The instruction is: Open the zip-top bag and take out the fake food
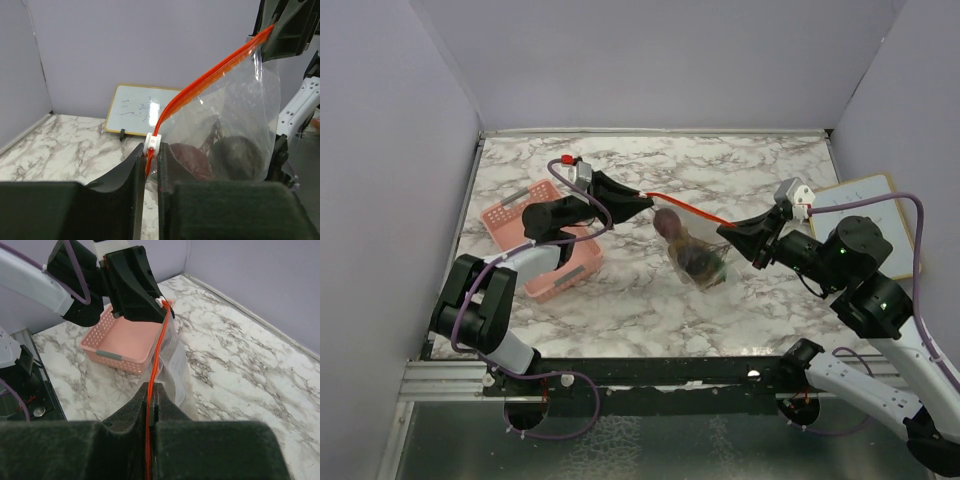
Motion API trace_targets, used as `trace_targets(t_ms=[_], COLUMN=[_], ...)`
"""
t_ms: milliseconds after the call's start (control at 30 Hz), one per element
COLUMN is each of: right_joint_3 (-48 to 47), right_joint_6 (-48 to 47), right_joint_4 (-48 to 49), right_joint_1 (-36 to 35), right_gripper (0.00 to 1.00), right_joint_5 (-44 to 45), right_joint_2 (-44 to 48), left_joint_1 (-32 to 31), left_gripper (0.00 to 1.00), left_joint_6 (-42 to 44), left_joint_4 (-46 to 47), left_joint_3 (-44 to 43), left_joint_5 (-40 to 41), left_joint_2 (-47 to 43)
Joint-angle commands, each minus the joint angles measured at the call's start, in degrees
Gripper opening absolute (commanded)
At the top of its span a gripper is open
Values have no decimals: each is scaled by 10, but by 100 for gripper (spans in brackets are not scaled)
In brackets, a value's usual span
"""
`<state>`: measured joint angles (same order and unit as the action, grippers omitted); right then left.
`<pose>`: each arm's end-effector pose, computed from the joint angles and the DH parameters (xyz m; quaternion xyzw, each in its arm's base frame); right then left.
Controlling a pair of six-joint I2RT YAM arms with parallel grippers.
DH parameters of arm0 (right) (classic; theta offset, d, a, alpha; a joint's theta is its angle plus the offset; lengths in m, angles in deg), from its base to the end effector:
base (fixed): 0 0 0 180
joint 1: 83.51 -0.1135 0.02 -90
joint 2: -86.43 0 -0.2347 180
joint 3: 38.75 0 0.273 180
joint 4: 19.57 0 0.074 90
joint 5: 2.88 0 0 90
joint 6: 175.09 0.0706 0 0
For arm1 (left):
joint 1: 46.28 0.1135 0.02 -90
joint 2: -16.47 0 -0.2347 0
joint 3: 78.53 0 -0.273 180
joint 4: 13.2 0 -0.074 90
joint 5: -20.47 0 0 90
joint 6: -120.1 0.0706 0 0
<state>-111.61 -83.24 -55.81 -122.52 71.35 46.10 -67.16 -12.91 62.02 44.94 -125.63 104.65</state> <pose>0.1533 0.1489 0.4030 -0.3192 0.6552 0.3302 0.5998 0.2847 -0.1713 0.2830 0.3574 0.4244 -0.5864 0.5902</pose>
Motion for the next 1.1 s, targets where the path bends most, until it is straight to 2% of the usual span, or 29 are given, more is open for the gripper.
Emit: trace_targets(t_ms=[0, 33, 200, 267, 367, 467, 667, 700, 867, 900, 967, 1067], right_joint_3=[5, 5, 0, -1, -4, -17, -37, -36, -37, -38, -40, -40], right_joint_6=[9, 9, 12, 17, 28, 32, 26, 26, 25, 25, 24, 22], right_joint_4=[27, 31, 40, 51, 71, 78, 64, 64, 63, 62, 61, 58], right_joint_1=[1, 1, 1, 1, 1, 1, 1, 1, 1, 1, 1, 1], right_gripper=[1, 1, 1, 1, 1, 1, 1, 1, 1, 1, 1, 1], right_joint_5=[-12, -10, 10, 4, -10, -21, -17, -13, -7, -8, -12, -15], right_joint_2=[0, -2, -14, -16, -19, -23, -19, -16, -14, -14, -13, -13], left_joint_1=[-8, -8, -8, -9, -8, -11, -14, -14, -10, -9, -8, -8], left_gripper=[5, 0, 0, 13, 27, 32, 33, 35, 76, 81, 82, 78], left_joint_6=[-6, -5, -5, -2, 2, 2, 10, 10, 11, 11, 9, 7], left_joint_4=[138, 138, 138, 138, 138, 138, 138, 138, 138, 138, 138, 137], left_joint_3=[3, 8, 25, 33, 43, 45, 52, 54, 60, 59, 57, 50], left_joint_5=[-1, -1, 2, 16, 48, 60, 47, 46, 49, 50, 57, 64], left_joint_2=[-17, -21, -39, -47, -51, -45, -45, -48, -49, -48, -46, -43])
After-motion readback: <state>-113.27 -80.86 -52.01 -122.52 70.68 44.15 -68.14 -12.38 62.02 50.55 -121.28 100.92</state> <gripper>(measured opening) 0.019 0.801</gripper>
